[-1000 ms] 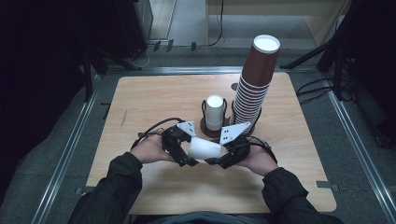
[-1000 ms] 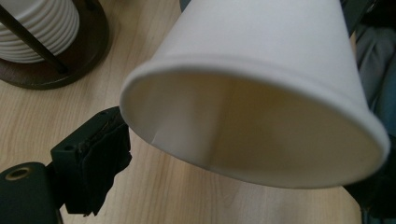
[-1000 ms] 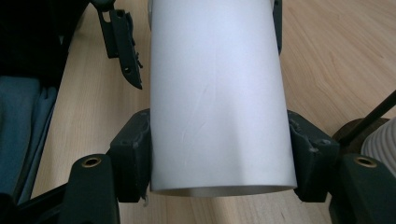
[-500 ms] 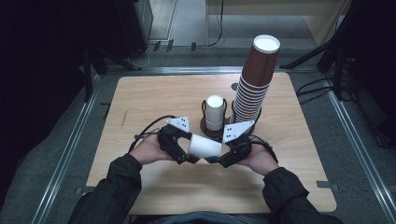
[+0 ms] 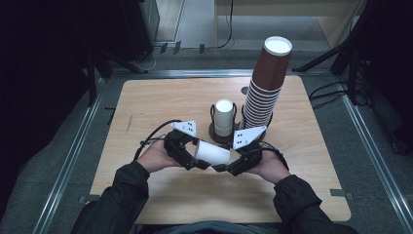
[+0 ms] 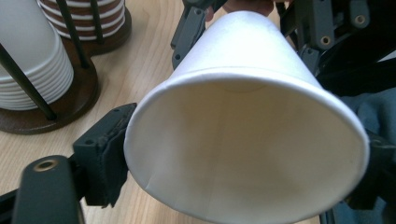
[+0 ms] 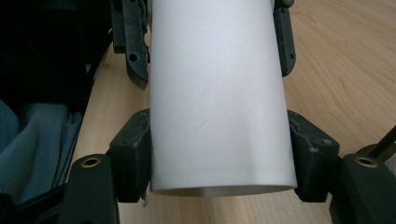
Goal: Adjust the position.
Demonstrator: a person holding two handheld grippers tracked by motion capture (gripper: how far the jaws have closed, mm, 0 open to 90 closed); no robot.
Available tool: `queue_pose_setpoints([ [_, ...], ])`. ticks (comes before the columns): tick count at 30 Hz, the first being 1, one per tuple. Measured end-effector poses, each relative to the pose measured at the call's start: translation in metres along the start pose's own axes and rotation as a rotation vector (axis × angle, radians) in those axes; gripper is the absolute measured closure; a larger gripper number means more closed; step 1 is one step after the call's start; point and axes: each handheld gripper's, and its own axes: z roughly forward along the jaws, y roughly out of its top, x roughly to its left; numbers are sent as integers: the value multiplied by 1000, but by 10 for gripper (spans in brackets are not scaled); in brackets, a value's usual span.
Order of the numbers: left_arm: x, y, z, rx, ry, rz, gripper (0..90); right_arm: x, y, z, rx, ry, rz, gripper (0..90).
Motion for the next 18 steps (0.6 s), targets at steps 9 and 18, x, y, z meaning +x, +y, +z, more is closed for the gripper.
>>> queue_pose_setpoints([
  [9, 2, -1, -7, -37, -49, 22, 256, -1, 1, -2, -23, 17, -2, 343],
  [18, 5, -1, -13, -7, -21, 10, 277, -1, 0, -1, 13, -2, 21, 258],
])
